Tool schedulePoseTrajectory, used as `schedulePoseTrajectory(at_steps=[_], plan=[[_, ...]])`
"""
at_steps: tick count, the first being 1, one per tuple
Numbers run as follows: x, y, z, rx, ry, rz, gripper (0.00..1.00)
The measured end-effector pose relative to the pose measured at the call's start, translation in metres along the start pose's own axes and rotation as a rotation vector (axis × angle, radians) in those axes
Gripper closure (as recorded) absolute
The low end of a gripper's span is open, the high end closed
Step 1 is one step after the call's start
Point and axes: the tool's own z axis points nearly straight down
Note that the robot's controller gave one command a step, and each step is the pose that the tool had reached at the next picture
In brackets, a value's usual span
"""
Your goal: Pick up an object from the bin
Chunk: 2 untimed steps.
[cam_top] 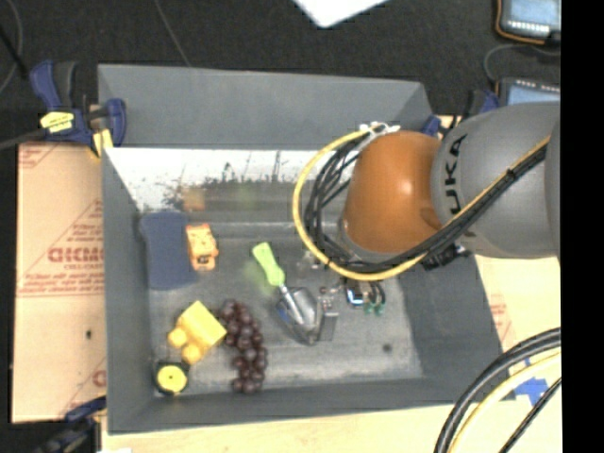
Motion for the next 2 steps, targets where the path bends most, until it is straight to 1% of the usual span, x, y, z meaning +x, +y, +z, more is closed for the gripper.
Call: schedulePoseTrajectory(at_steps=[1, 2], plan=[[-0.011, -0.004, 0.023, 0.001, -0.005, -0.012, 0.0], [-0.024, 0.007, 0.051, -0.001, -0.007, 0.019, 0.0]])
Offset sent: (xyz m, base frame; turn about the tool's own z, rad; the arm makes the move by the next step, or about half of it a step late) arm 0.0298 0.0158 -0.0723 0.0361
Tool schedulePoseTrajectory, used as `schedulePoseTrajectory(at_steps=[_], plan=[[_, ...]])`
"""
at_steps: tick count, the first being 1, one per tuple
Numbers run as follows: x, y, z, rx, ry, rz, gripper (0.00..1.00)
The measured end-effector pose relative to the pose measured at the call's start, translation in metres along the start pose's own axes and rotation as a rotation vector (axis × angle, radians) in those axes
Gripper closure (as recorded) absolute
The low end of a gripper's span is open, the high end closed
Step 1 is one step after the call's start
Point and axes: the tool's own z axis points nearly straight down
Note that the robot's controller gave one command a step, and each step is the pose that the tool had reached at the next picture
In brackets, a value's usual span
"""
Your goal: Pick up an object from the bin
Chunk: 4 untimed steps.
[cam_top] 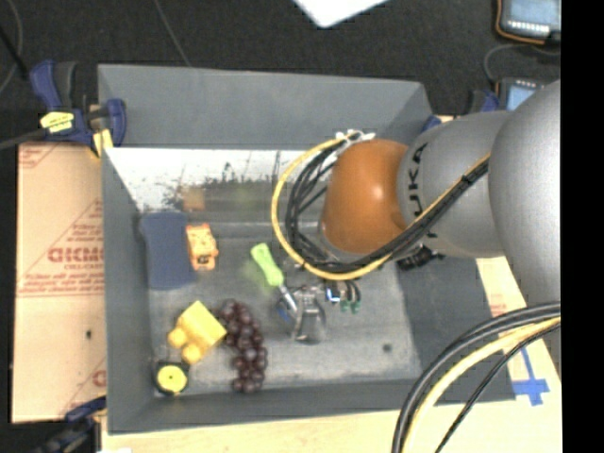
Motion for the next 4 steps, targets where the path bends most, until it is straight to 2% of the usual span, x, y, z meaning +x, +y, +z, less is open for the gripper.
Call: schedulePoseTrajectory(at_steps=[1, 2, 3, 4], plan=[[-0.024, 0.023, 0.027, 0.001, -0.002, -0.038, 0.0], [-0.084, 0.029, 0.017, 0.0, -0.004, -0.152, 1.0], [-0.084, 0.029, 0.017, -0.001, -0.004, -0.151, 1.0], [-0.099, 0.025, 0.031, 0.0, -0.011, -0.177, 1.0]])
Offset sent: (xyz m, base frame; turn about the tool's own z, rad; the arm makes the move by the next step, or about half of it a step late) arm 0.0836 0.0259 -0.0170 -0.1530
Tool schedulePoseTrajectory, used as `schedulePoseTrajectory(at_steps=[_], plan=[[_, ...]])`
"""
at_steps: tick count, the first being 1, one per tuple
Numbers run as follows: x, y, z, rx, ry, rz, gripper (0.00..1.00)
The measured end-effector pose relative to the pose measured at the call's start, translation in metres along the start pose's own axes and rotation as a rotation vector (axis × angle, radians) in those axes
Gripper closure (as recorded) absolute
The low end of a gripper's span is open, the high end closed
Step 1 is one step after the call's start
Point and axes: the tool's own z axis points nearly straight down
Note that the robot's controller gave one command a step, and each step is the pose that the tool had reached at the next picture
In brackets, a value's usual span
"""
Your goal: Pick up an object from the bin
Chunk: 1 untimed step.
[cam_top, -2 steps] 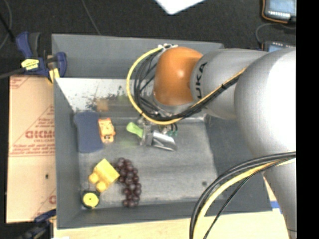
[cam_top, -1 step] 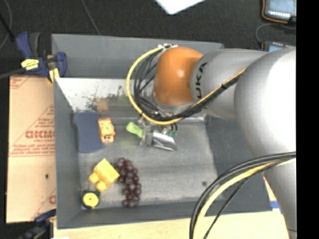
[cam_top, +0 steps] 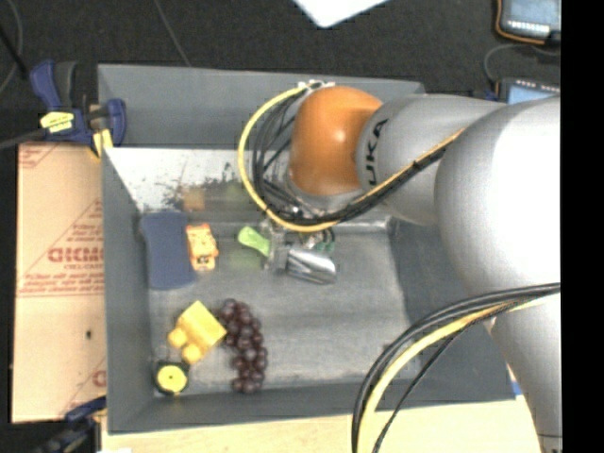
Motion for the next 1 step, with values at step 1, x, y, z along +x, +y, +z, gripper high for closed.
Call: schedulePoseTrajectory(at_steps=[1], plan=[[0.0, 0.0001, 0.0, -0.001, 0.0, 0.002, 1.0]])
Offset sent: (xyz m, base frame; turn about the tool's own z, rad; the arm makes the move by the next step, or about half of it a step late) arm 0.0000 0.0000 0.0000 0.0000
